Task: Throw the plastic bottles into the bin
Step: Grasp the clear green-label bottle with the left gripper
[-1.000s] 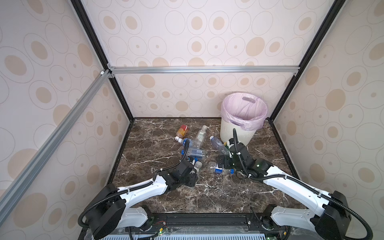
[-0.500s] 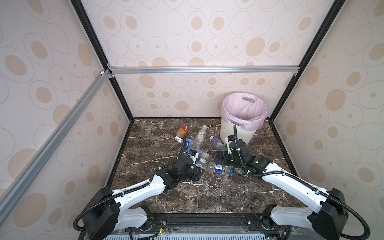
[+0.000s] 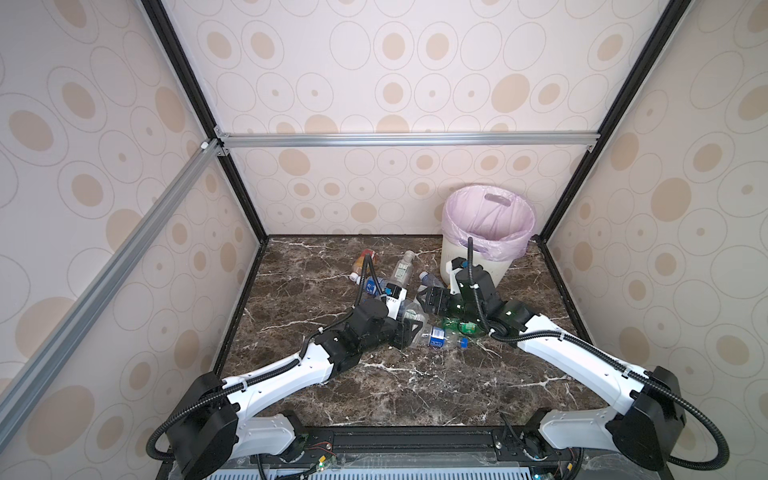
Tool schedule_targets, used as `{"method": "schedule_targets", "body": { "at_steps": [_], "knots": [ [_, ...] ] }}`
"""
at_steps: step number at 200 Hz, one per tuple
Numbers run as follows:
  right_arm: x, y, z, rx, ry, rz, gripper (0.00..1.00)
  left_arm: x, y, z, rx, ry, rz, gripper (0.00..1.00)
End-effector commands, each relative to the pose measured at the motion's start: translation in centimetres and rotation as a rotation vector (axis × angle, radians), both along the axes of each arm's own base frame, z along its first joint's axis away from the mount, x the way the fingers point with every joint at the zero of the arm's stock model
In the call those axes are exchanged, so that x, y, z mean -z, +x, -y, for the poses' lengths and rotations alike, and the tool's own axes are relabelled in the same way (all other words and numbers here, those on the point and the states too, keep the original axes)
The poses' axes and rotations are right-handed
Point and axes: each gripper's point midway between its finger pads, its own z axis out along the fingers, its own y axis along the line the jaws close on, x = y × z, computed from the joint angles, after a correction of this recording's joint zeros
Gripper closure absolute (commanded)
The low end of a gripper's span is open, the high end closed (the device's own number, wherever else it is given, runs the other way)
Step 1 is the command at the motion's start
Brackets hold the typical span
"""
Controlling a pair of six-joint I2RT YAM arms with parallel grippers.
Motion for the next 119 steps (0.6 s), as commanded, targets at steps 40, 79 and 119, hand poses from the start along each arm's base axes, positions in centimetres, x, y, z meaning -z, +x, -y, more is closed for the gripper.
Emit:
{"method": "schedule_targets", "body": {
  "at_steps": [40,79,119],
  "knots": [
    [-0.4,1.3,-1.3,0.004,0.084,-0.002,0.29,-2.9,0.1,1.5,0.045,-0.089,0.059,0.45],
    [-0.3,1.6,-1.7,0.001,0.107,-0.002,0.49,-2.6,-0.1,1.5,0.042,-0.105,0.049,0.44],
    [-0.6,1.6,-1.4,0.007,0.102,0.011,0.66,-2.3,0.2,1.5,0.032,-0.091,0.047,0.41]
  ]
}}
